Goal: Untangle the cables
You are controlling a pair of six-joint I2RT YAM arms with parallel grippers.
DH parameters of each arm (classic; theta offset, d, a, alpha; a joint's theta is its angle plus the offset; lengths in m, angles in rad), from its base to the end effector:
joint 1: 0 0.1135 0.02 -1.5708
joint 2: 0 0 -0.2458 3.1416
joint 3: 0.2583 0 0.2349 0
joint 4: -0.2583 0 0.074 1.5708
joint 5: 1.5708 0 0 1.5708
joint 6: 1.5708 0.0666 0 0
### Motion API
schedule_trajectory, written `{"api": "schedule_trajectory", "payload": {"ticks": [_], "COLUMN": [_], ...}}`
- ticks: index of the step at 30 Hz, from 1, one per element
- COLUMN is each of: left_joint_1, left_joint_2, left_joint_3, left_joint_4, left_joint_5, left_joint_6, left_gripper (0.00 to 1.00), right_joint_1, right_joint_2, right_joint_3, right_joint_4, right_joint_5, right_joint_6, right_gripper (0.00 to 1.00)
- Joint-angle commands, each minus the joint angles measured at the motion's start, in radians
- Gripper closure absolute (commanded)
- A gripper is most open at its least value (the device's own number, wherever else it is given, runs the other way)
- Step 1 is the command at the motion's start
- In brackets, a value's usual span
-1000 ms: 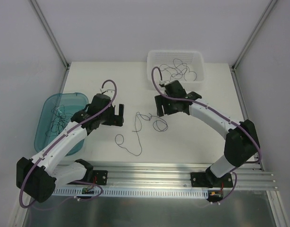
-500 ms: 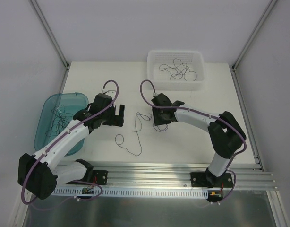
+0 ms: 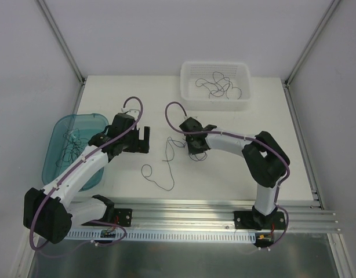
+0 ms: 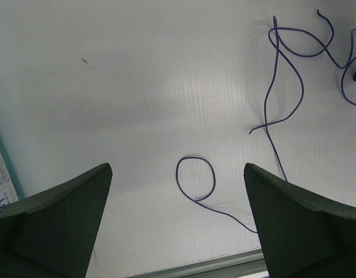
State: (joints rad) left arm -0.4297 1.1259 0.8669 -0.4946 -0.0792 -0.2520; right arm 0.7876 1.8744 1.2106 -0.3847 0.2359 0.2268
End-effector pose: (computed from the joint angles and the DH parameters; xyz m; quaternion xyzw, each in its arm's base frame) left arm 0.2308 -0.1000 0.2391 0.0657 0.9147 -0.0985 0.3863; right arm 0.2781 0.2573 0.1351 -0.2363 0.9303 0.0252 0.2793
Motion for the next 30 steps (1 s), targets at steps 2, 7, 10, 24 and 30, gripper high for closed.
{"api": "schedule_trajectory", "payload": {"ticks": [2, 7, 10, 24, 30], "left_joint_1": [0.019, 0.022, 0.022, 0.022, 0.022], "left_joint_2": [0.000, 0.002, -0.002, 0.011, 0.031], "left_joint_3": [-0.002, 0.000, -0.002, -0.002, 0.003], "left_joint_4": [0.010, 0.010, 0.010, 0.011, 0.019], "left_joint_5": [0.022, 0.025, 0.030, 0.059, 0.171], "left_joint_6": [0.007, 0.007, 0.005, 0.002, 0.014], "left_gripper": [0.01, 0.01, 0.01, 0.01, 0.01], "right_joint_1": [0.013, 0.013, 0.013, -0.028, -0.039], "right_joint_2": [-0.036, -0.213, -0.349, -0.776, -0.787], "right_joint_3": [-0.006, 0.016, 0.125, 0.486, 0.423], "right_joint_4": [0.000, -0.144, -0.282, -0.270, -0.224], "right_joint_5": [0.037, 0.167, 0.241, 0.243, 0.192], "right_joint_6": [0.000, -0.099, -0.187, -0.396, -0.383], "right_gripper": [0.99, 0.99, 0.99, 0.99, 0.99]}}
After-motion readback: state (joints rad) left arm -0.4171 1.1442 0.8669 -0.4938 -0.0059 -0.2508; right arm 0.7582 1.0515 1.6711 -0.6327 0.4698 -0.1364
